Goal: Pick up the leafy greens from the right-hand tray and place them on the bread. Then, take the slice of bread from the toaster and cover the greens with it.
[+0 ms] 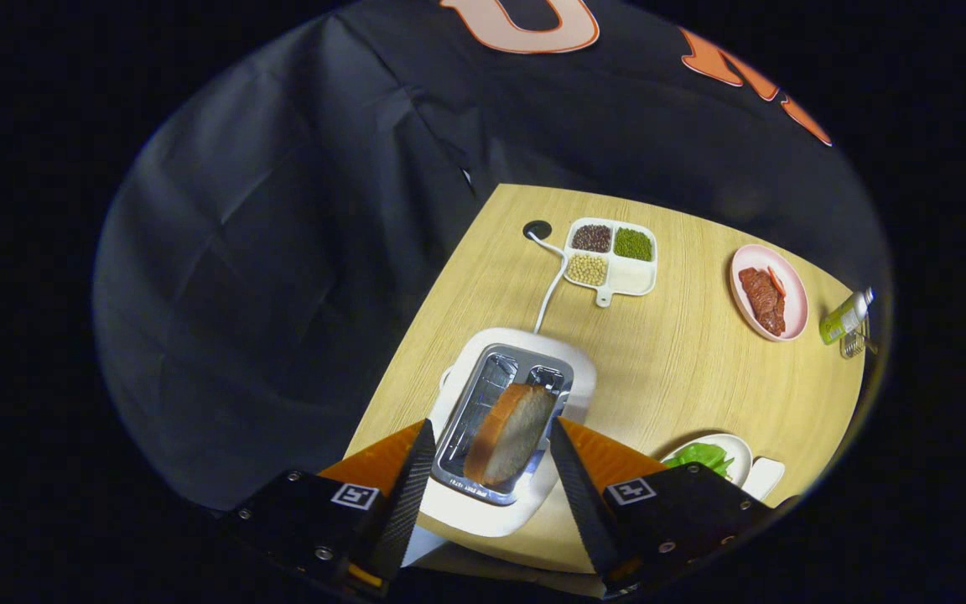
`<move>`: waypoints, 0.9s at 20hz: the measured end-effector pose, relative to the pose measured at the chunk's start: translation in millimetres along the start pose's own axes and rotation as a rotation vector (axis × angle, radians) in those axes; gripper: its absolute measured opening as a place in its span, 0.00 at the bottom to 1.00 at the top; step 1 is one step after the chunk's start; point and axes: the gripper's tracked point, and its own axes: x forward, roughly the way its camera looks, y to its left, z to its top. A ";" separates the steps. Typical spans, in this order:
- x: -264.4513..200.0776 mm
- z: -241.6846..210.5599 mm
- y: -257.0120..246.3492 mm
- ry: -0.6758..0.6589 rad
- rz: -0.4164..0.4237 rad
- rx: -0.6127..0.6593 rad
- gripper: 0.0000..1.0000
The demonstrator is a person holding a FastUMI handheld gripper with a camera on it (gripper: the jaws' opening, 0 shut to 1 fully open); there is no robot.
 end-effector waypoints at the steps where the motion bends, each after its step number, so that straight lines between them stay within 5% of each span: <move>1: 7.7 -0.4 -3.8 0.016 -0.025 0.006 0.81; 5: 30.9 -11.3 -14.5 0.082 -0.101 0.042 0.64; 10: 40.3 -19.8 -20.8 0.118 -0.099 0.137 0.18; 18: -26.9 7.5 -29.9 -0.028 0.082 0.247 0.11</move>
